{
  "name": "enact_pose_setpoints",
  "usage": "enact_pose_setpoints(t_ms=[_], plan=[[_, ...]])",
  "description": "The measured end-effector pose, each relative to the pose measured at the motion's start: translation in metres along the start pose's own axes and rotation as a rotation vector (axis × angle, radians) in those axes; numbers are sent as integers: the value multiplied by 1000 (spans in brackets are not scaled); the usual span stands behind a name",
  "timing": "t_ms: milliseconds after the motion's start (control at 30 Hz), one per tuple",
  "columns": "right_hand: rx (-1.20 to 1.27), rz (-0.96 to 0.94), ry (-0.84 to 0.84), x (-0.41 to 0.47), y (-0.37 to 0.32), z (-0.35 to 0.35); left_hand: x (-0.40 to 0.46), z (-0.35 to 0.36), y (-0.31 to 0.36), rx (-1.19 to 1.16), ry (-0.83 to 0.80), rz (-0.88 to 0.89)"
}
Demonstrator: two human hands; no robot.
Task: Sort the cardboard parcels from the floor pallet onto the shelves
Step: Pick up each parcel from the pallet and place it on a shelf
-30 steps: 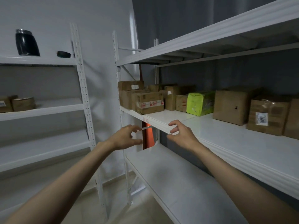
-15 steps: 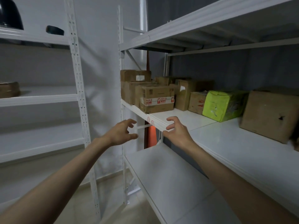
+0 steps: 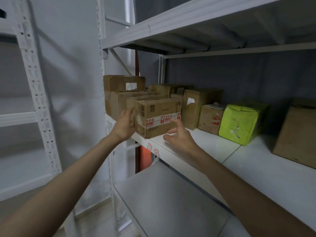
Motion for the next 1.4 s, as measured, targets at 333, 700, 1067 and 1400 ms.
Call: enact_pose_setpoints(t_ms=[333,700,1067,1400], plan=[[207,44,10,40,6,21,64,25,-8,-218,153,71],[170,15,62,17,11,22,38,72,22,-400,149,113],[16,103,549,-64,9,-100,-26,71,46,-883,-31,-35],[148,113,395,-210,3,-155,-165,83,128,-1022,-49,-103]])
Point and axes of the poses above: each hand's wrist, its own x-axis towards the middle knuckle, its own z-axis out of the palm, y = z × x, the point moved 4 cm from there along x, towards the middle knuckle, and after that the axes turned 7 degrees about -z, right-handed, at the moved point
